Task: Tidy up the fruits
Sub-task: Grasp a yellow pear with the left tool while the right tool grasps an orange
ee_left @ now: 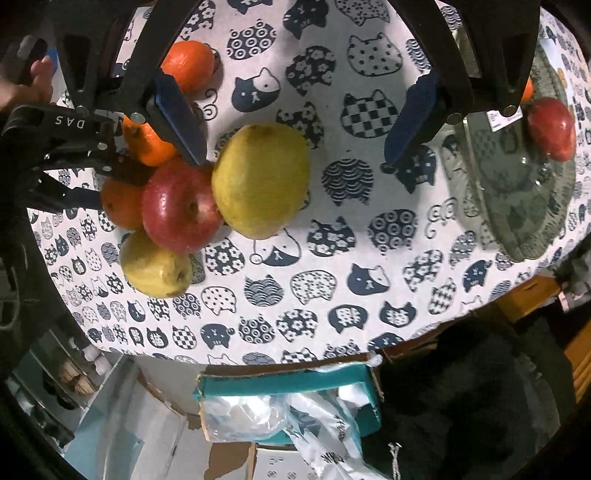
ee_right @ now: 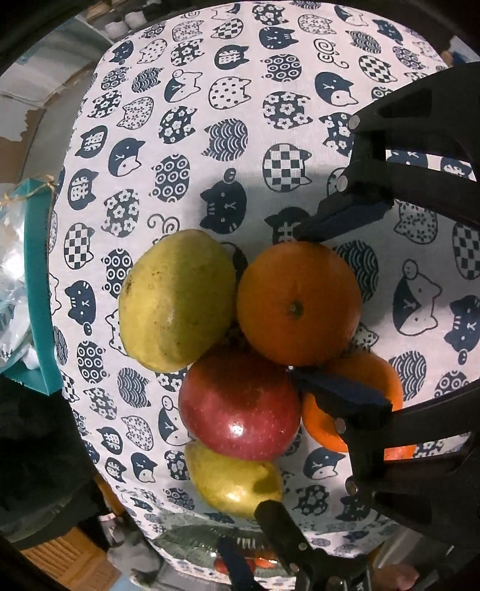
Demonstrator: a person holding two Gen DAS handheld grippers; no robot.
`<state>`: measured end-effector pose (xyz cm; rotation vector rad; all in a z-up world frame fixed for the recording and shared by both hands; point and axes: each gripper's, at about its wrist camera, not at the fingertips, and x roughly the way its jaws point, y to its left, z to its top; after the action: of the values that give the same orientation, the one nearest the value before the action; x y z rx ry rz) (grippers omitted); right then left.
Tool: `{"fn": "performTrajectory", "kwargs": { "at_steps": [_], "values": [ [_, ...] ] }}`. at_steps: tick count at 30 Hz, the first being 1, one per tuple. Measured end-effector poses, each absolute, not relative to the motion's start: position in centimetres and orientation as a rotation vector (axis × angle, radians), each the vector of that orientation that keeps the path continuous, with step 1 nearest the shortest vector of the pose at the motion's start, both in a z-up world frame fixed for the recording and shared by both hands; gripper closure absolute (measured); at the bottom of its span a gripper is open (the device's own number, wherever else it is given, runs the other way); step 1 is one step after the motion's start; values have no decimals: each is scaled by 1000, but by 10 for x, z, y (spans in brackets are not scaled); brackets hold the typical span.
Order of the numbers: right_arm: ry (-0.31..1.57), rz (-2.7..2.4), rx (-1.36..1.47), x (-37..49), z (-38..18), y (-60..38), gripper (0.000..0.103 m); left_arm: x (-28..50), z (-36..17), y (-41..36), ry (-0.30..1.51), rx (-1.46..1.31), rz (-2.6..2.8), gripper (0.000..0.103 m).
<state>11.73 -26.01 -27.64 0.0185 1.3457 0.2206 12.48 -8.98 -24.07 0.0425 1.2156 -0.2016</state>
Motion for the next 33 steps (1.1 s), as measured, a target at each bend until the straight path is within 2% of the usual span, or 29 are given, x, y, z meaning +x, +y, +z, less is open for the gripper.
{"fn": "performTrajectory", "kwargs": {
  "at_steps": [9,18,21,24,26,33],
  "values": [
    [1322,129,4,114,-272,-281,37,135,-258,-95,1250,33,-215,5],
    [1341,105,6,119,-280,-292,32,145,-268,-94,1272,-17,-248,6],
    [1346,109,20,123,-287,-290,32,145,-268,-93,1265,-35,-269,13],
    [1348,111,25,127,-290,-295,33,146,-268,-94,1264,-55,-300,24],
    [1345,110,23,127,-292,-299,34,144,-265,-98,1256,-55,-333,37],
    [1316,95,-11,119,-287,-291,36,137,-262,-105,1240,6,-312,37]
  ]
}}
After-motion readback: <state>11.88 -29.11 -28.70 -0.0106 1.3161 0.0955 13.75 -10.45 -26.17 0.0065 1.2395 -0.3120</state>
